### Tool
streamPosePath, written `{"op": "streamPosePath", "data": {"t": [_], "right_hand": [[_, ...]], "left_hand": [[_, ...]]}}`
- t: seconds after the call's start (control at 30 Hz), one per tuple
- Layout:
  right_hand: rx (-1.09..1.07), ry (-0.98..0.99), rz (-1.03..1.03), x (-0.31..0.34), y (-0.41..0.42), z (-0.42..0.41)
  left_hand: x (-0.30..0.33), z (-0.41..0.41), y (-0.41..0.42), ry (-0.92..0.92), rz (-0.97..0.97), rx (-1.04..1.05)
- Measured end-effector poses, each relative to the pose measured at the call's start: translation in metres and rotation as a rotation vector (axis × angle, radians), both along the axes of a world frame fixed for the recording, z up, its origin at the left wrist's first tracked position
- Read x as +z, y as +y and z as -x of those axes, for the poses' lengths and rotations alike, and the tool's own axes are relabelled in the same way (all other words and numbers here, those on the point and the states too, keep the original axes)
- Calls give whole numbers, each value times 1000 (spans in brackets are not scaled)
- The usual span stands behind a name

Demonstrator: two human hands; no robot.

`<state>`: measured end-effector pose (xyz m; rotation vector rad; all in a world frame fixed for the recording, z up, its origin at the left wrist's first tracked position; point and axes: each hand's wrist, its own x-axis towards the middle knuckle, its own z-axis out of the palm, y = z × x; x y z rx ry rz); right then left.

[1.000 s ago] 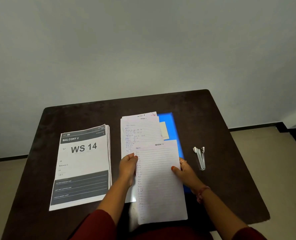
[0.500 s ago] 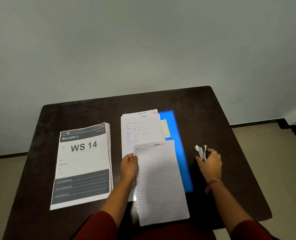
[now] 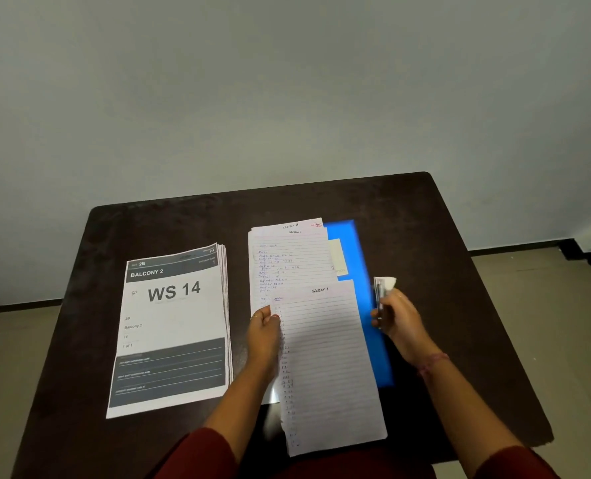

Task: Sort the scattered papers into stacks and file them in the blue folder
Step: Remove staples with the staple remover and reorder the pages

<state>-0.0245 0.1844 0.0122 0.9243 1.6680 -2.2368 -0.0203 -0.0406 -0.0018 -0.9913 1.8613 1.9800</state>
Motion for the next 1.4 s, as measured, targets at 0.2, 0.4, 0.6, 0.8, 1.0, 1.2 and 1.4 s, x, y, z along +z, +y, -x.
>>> {"op": "streamPosePath", "data": {"t": [0.2,0.4,0.6,0.8,1.0,1.2,1.4], "right_hand": [[814,196,-544,12,-31,33],[1261,396,-943,26,-58,70],[1389,522,-1236,32,-71,86],[1545,491,-1275,43,-78,104],[1738,374,-1222,46,-95,123],[1872,301,-1200,47,-114,133],[1938,268,-1218,47,-125,141]], "left_hand": [[2,-4,0,30,12,-45],[6,-7,-2,54,37,-82],[3,-7,-4,57,29,-114],[5,-6,-5,66,45,-130],[4,-6,-4,70,62,-155],[2,-5,-5,104,46,-134],[-1,-4,-5,126,48,-122]]}}
